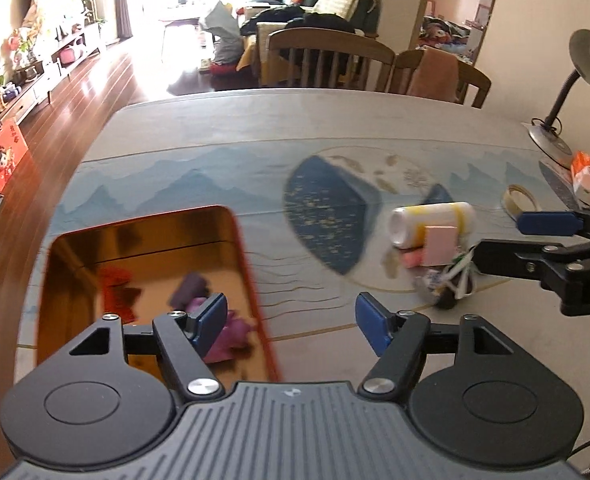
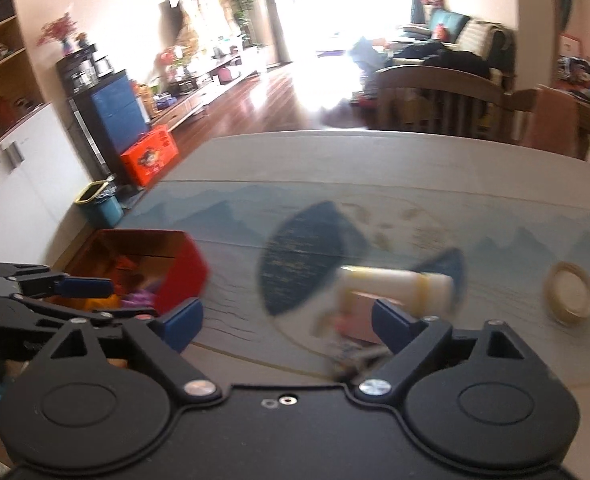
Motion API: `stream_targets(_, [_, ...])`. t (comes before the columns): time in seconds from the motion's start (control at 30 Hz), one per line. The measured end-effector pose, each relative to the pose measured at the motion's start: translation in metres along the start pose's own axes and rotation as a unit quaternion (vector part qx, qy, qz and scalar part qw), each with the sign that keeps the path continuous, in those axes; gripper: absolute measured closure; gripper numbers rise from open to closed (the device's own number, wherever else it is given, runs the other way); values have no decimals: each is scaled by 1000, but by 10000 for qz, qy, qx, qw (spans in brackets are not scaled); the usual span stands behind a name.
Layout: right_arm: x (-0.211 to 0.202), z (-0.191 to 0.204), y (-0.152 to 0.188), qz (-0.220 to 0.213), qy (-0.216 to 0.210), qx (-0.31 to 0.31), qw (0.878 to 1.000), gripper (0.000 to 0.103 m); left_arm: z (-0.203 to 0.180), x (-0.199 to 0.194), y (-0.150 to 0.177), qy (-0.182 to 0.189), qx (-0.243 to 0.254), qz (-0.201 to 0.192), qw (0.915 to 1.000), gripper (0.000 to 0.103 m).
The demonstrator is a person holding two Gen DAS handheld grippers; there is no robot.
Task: Organize rigid objects
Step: 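Move left gripper toward white bottle while right gripper moves toward tape roll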
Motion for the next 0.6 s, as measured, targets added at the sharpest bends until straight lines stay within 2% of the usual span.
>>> stream_targets(0.07, [-8,-21,2,-35,126,120,9998,10,-13,4,-4,29,6,4,10000,31])
stream_targets(0.13, [-14,-39,3,-73,236,243,9994,4,-23,8,-8,35,4,4,10000,28])
stream_targets(0.27, [-24,-77,5,-166,418,469,9979,3,-44,16,-17,73,-44,-42,10000,22])
stream_targets(0.6, [-27,-159,-5,-333,1019,687,9919,2,-94,50,-44,53,-94,7,9999,21])
Point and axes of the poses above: each gripper's, at about its wrist camera, not at the fingertips, and x roughly the way its jaws point, z to its left, y to its underside, the point moved 2 cm from there along x, roughly the way its jaws point, and after that the axes turned 10 degrees about x, right-handed, at the moved point
